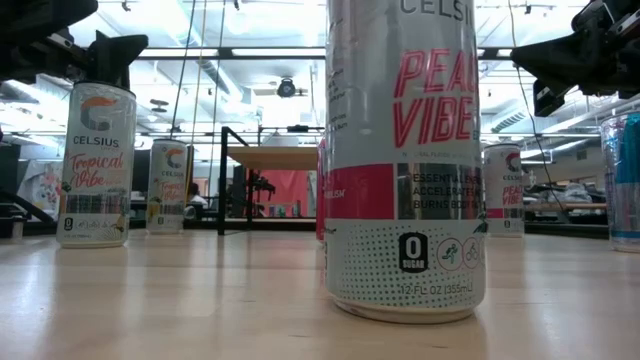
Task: Place canned beverage on shelf
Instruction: Put the bottom white yellow soda can on the shelf
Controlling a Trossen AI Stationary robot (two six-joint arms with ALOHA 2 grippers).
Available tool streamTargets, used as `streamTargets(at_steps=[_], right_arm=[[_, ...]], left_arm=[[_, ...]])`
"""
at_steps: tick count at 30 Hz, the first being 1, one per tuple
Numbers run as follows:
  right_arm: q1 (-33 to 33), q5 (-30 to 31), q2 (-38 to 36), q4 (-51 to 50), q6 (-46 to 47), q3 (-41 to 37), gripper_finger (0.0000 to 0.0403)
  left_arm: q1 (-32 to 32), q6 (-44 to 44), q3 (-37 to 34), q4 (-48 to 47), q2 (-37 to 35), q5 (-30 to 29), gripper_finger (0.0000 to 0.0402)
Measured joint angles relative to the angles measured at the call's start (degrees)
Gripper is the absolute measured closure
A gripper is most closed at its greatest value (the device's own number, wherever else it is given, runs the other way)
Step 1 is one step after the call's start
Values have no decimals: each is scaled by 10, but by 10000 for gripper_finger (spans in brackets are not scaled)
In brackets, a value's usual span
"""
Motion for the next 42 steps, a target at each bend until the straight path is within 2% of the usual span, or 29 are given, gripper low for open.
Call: streamTargets(at_steps=[4, 8, 22, 29, 38, 42], right_arm=[[0, 0, 0, 0, 0, 0, 387], [0, 0, 0, 0, 0, 0, 387], [0, 0, 0, 0, 0, 0, 387], [0, 0, 0, 0, 0, 0, 387], [0, 0, 0, 0, 0, 0, 387], [0, 0, 0, 0, 0, 0, 387]], left_arm=[[0, 14, 0, 0, 0, 4, 83], [0, 17, 0, 0, 0, 37, 83], [0, 45, 0, 8, 0, 50, 83], [0, 35, 14, -2, 0, 33, 83], [0, -5, 68, -102, 0, 20, 83], [0, -31, 95, -108, 5, -17, 83]])
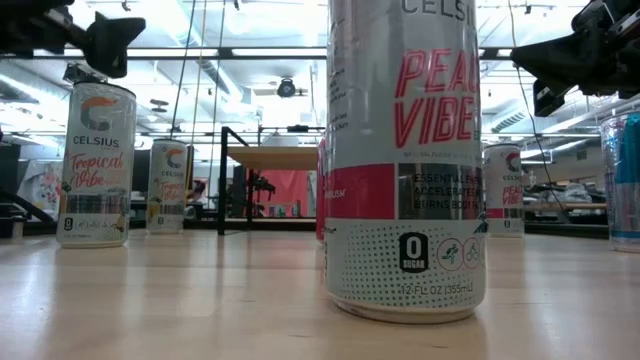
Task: Place canned beverage on shelf
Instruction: Put the bottom white yellow soda can on the shelf
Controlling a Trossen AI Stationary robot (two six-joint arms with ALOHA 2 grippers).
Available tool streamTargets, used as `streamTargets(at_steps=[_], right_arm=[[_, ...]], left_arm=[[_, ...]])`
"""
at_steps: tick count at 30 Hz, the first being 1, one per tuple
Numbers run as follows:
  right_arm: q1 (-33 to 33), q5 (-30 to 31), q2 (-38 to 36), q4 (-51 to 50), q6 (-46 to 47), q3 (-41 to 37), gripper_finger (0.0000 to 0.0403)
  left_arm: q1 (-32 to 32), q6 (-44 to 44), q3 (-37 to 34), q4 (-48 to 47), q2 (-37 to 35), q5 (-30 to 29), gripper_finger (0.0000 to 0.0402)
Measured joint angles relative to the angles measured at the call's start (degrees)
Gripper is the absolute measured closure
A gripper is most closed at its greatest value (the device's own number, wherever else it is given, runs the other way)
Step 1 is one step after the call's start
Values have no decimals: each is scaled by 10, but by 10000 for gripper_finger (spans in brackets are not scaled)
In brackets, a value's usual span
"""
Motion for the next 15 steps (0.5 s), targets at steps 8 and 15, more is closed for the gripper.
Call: streamTargets(at_steps=[8, 15], right_arm=[[0, 0, 0, 0, 0, 0, 387], [0, 0, 0, 0, 0, 0, 387]], left_arm=[[0, -33, 45, -74, 52, -17, 83], [0, -49, 69, -82, 118, -37, 83]])
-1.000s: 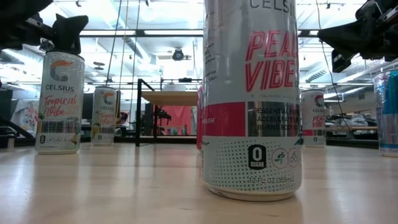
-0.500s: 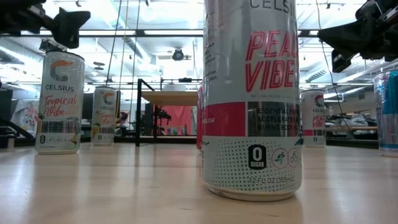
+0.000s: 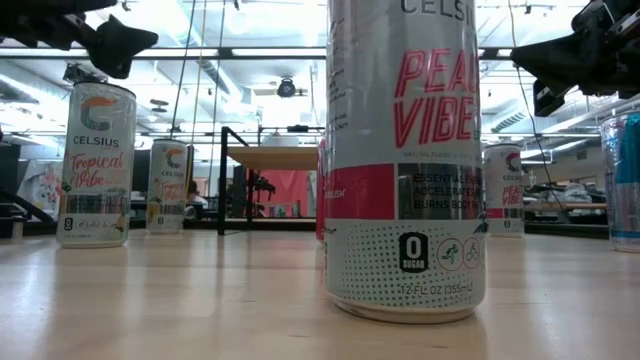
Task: Place canned beverage on shelf
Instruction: Put the bottom white yellow soda can on the shelf
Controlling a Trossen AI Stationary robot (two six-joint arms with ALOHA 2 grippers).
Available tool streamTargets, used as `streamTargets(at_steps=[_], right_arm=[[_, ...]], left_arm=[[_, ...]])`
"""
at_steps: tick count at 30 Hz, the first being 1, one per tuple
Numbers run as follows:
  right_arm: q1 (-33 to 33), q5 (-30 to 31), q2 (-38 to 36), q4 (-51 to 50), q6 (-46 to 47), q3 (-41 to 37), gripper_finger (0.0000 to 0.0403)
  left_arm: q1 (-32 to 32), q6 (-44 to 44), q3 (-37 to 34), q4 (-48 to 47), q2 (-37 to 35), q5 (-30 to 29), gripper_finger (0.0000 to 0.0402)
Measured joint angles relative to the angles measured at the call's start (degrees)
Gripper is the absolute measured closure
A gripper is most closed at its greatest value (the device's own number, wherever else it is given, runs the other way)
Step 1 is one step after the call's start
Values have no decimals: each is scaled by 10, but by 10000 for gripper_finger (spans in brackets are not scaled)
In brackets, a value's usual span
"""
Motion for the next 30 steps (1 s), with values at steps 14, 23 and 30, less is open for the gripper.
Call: streamTargets(at_steps=[14, 23, 30], right_arm=[[0, 0, 0, 6, 0, 0, 387], [0, 0, 0, 30, 0, 0, 387], [0, 0, 0, 59, 0, 0, 387]], left_arm=[[0, -93, 69, -123, 76, -32, 83], [0, -152, 77, -175, 110, -25, 83], [0, -150, 77, -181, 137, -24, 83]])
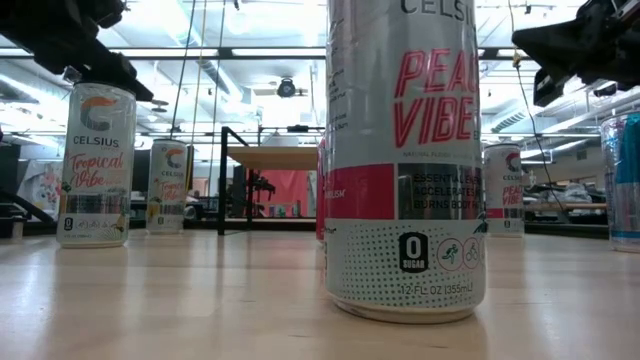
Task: Place canned beverage on shelf
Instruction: Put the bottom white yellow soda can on the shelf
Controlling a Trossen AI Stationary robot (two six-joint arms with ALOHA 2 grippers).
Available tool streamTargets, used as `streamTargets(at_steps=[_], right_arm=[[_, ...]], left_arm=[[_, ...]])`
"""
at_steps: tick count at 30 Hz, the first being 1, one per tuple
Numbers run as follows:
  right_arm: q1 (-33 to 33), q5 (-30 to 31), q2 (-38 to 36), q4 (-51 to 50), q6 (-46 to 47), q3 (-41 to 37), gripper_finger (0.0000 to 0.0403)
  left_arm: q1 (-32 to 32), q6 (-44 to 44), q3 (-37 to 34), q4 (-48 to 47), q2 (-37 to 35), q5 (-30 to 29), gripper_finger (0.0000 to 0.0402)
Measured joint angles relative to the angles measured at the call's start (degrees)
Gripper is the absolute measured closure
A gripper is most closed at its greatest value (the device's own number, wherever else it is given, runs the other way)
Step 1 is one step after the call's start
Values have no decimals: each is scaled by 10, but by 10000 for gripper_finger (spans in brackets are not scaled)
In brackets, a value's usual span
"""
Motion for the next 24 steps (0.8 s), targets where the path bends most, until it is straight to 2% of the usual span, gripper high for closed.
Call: streamTargets(at_steps=[14, 18, 24], right_arm=[[0, 1, 0, 11, 0, 0, 387], [0, 2, 0, 23, 0, 0, 387], [0, 5, 0, 28, 0, 0, 387]], left_arm=[[0, -1, 0, -11, 5, 0, 83], [0, -42, 0, -32, 5, 1, 83], [0, -51, 0, -42, 5, 12, 83]])
